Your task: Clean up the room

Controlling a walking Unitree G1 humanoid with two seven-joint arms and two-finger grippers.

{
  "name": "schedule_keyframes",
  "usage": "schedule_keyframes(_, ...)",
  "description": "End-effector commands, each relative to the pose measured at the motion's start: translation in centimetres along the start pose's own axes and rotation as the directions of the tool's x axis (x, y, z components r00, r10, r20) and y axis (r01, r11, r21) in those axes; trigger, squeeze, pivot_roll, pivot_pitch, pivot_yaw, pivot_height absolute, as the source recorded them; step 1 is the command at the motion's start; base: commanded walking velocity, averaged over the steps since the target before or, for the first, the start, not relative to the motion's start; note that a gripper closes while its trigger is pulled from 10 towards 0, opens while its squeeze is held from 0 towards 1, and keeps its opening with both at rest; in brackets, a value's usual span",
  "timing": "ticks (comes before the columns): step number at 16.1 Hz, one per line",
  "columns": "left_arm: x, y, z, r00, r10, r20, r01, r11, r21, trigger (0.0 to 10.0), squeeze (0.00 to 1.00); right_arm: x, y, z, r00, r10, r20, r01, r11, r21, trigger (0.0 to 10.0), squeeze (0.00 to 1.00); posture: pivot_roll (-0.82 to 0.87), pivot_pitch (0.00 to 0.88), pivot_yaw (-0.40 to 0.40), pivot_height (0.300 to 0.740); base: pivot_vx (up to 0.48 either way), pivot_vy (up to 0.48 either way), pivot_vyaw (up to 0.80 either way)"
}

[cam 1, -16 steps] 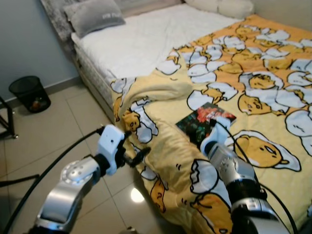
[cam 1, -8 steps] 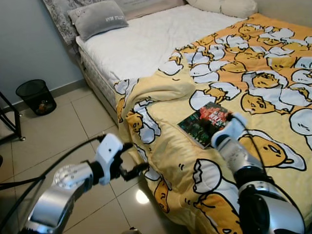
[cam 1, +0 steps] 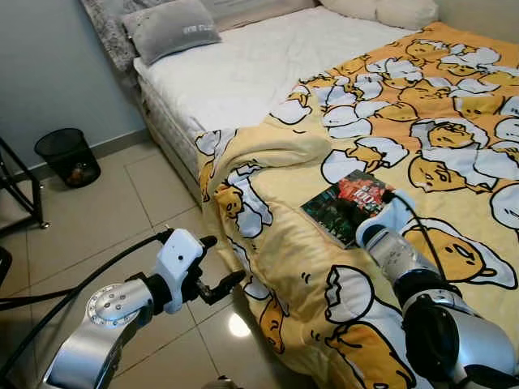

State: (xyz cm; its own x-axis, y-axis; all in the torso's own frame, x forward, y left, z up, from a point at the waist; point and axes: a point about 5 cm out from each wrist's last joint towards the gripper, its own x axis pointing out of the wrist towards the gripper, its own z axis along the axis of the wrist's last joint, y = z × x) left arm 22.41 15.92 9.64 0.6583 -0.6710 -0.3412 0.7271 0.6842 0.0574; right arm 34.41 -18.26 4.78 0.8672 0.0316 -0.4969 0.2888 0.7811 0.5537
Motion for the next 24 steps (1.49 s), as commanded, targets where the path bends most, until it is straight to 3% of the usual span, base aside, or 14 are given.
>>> schedule_keyframes(1, -0.2, -0.1, 0.1, 1.000, 0.003, -0.002, -0.003, 1.000, 0.019, 10.0, 1.00, 0.1, 0.4, 0.5, 1.000, 0.006, 0.014, -0.005, 1.000, -0.012, 10.0, 0.00, 0.09, 0.029, 0.065, 0.740, 0.000, 0.000, 0.00)
schedule_keyframes(6, -0.2, -0.6, 0.5, 1.000, -0.014, 0.003, 0.014, 1.000, 0.015, 10.0, 1.00, 0.0, -0.5, 1.6, 0.996, -0.048, 0.074, 0.050, 0.998, -0.024, 10.0, 0.00, 0.10, 0.091, 0.068, 0.740, 0.000, 0.000, 0.00)
schedule_keyframes(12, -0.3, -0.9, 0.7, 1.000, -0.019, 0.005, 0.019, 1.000, 0.009, 10.0, 1.00, -0.1, -1.1, 1.3, 0.996, -0.073, 0.055, 0.076, 0.996, -0.039, 10.0, 0.00, 0.11, 0.125, 0.069, 0.740, 0.000, 0.000, 0.00)
schedule_keyframes(14, -0.3, -1.0, 0.7, 1.000, -0.018, 0.001, 0.018, 1.000, 0.004, 10.0, 1.00, -0.1, -1.2, 0.4, 0.998, -0.068, 0.010, 0.068, 0.997, -0.045, 10.0, 0.00, 0.11, 0.132, 0.069, 0.740, 0.000, 0.000, 0.00)
schedule_keyframes(19, -0.6, -1.1, 0.6, 1.000, -0.012, -0.007, 0.012, 1.000, -0.002, 10.0, 1.00, -0.1, -1.1, -1.4, 0.997, -0.035, -0.075, 0.038, 0.999, 0.038, 10.0, 0.00, 0.12, 0.143, 0.061, 0.740, 0.000, 0.000, 0.00)
schedule_keyframes(22, -0.8, -1.1, 0.7, 1.000, 0.003, -0.013, -0.003, 1.000, -0.002, 10.0, 1.00, -0.3, -1.5, -2.5, 0.992, -0.070, -0.104, 0.082, 0.990, 0.113, 10.0, 0.00, 0.14, 0.160, 0.068, 0.740, 0.000, 0.000, 0.00)
schedule_keyframes(24, -1.1, -1.2, 0.6, 1.000, -0.005, -0.022, 0.005, 1.000, 0.001, 10.0, 1.00, -0.3, -1.5, -3.1, 0.990, -0.077, -0.122, 0.091, 0.990, 0.112, 10.0, 0.00, 0.14, 0.176, 0.078, 0.740, 0.000, 0.000, 0.00)
